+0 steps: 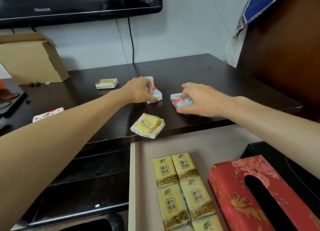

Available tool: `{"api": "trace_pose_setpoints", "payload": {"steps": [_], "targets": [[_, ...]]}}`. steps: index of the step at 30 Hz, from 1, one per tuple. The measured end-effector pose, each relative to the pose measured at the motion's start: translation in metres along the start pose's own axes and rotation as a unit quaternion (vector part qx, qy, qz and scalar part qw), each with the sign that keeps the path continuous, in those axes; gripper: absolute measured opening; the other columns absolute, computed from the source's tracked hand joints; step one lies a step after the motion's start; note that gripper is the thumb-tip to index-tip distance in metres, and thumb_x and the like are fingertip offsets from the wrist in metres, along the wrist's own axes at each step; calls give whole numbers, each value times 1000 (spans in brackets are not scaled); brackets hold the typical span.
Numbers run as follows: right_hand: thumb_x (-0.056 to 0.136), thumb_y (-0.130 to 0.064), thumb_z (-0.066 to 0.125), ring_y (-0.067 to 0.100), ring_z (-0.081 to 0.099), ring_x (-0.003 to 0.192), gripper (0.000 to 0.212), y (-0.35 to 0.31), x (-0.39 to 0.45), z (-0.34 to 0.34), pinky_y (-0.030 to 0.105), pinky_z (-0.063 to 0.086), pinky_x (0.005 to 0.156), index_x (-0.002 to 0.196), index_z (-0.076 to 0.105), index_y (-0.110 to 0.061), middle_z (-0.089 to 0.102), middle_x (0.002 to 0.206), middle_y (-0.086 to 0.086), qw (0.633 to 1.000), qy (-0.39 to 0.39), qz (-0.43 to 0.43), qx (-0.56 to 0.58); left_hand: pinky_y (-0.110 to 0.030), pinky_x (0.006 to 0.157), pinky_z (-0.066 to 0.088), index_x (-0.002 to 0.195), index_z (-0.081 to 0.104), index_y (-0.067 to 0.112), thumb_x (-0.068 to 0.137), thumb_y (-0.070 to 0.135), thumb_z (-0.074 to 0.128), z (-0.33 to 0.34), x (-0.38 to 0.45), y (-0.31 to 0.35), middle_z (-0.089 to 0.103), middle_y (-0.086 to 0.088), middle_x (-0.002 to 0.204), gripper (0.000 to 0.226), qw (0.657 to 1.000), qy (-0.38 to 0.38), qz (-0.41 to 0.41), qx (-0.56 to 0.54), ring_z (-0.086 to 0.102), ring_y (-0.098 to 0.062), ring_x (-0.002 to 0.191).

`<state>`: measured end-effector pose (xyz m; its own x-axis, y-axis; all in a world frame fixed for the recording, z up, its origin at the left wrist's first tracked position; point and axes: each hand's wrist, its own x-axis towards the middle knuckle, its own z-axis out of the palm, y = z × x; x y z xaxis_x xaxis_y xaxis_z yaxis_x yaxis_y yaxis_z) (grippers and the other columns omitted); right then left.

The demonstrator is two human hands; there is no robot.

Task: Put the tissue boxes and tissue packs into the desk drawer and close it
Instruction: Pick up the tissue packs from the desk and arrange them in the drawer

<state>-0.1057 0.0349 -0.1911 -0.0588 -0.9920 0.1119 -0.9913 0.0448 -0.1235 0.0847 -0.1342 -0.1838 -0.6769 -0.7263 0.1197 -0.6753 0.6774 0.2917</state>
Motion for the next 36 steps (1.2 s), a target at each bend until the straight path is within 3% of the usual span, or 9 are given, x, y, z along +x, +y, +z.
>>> {"api": "trace_pose_setpoints", "payload": {"steps": [4, 7, 12, 18, 23, 26, 30, 33, 36], "targets": [[80, -69, 62, 16, 56, 90, 53, 2, -5, -2, 34, 40, 63, 114, 58, -28, 58, 104, -11, 1000, 3, 14, 8, -35, 74, 48, 80, 64, 27, 74, 45, 80, -4, -10, 7, 59, 1, 105, 25, 1000, 13, 12, -8, 58, -20, 94], [80, -72, 65, 4, 49, 80, 55, 2, -9, -3, 30, 36, 59, 117, 56, -32, 44, 88, -19, 1000, 7, 22, 16, -34, 72, 48, 80, 64, 26, 75, 46, 79, -6, -18, 13, 59, 2, 105, 25, 999, 22, 19, -19, 58, -19, 92], [84, -66, 69, 7, 50, 83, 52, 2, -19, -6, 27, 36, 59, 122, 60, -32, 51, 105, -12, 999, -4, 14, 30, -28, 65, 45, 80, 64, 26, 75, 43, 80, -10, -37, 21, 59, 5, 105, 25, 997, 42, 29, -54, 57, -16, 93], [88, -52, 74, 0, 49, 78, 45, -2, -36, -11, 27, 37, 60, 124, 62, -28, 51, 104, -13, 998, -6, 15, 58, -19, 61, 44, 92, 58, 28, 72, 45, 82, -22, -75, 39, 60, 6, 107, 36, 990, 98, 62, -81, 60, -14, 93], [80, -56, 79, 14, 56, 94, 45, -4, -57, -13, 29, 44, 70, 109, 62, -26, 60, 115, -7, 996, -4, 18, 88, -32, 75, 57, 92, 61, 27, 69, 49, 84, -32, -126, 55, 67, 8, 104, 39, 983, 82, 97, -136, 65, -9, 94], [74, -67, 77, 16, 59, 96, 54, -10, -70, -16, 37, 50, 75, 106, 62, -27, 62, 111, -6, 996, 1, 20, 88, -32, 78, 55, 88, 63, 28, 67, 50, 83, -31, -160, 68, 68, 10, 97, 37, 982, 52, 111, -145, 65, -7, 92], [68, -72, 78, 9, 60, 94, 60, -16, -91, -20, 39, 52, 77, 107, 58, -31, 62, 109, -12, 993, 18, 33, 112, -13, 67, 45, 85, 63, 31, 66, 50, 84, -26, -197, 81, 68, 15, 93, 34, 982, 28, 126, -139, 61, 4, 90], [65, -75, 77, -6, 57, 80, 59, -20, -113, -20, 32, 43, 63, 104, 55, -37, 61, 97, -17, 983, 47, 26, 174, -18, 67, 47, 87, 63, 31, 66, 53, 82, -18, -221, 87, 66, 15, 95, 36, 981, 7, 146, -124, 60, -1, 89], [63, -77, 72, -1, 58, 81, 54, -24, -137, -17, 38, 51, 68, 98, 55, -40, 61, 90, -18, 979, 74, 10, 192, -20, 58, 43, 89, 60, 33, 67, 58, 79, -3, -238, 86, 63, 14, 90, 39, 984, -11, 160, -71, 57, -1, 78]]}}
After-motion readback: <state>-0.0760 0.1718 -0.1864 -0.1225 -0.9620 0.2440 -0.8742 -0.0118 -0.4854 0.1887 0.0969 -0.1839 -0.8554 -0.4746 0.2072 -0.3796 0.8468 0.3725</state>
